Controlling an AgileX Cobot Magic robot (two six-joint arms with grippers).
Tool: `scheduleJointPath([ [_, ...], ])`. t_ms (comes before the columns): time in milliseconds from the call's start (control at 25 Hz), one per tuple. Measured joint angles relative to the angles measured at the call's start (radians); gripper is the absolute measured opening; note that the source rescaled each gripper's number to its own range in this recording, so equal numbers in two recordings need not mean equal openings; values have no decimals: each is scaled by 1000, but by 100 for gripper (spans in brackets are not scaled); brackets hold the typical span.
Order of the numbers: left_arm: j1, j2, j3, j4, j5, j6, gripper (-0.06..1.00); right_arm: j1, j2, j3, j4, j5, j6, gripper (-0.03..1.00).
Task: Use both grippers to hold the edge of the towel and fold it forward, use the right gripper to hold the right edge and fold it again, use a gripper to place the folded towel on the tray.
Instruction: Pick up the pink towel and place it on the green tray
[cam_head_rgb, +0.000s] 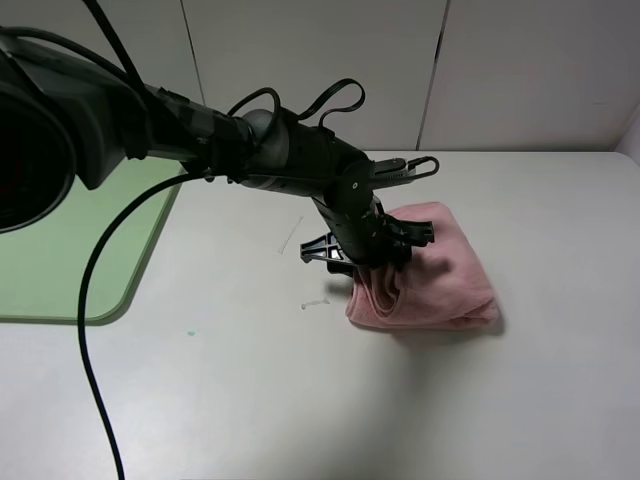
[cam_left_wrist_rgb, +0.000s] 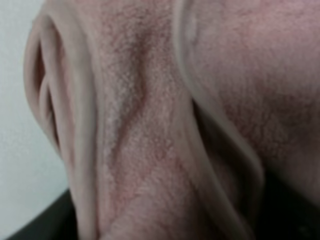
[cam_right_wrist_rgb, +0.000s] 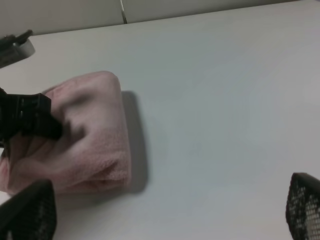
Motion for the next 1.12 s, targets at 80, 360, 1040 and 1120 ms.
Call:
scheduleJointPath([
  [80,-2,2,0,-6,-2,0,51,0,0,0,0,0,0,100],
  [360,-4,6,0,-9,-9,0,18,0,0,0,0,0,0,100],
  [1040,67,-130,4,-1,304,176,18,0,0,0,0,0,0,100],
  [1120,87,-157,4,-1,333,211,18,0,0,0,0,0,0,100],
])
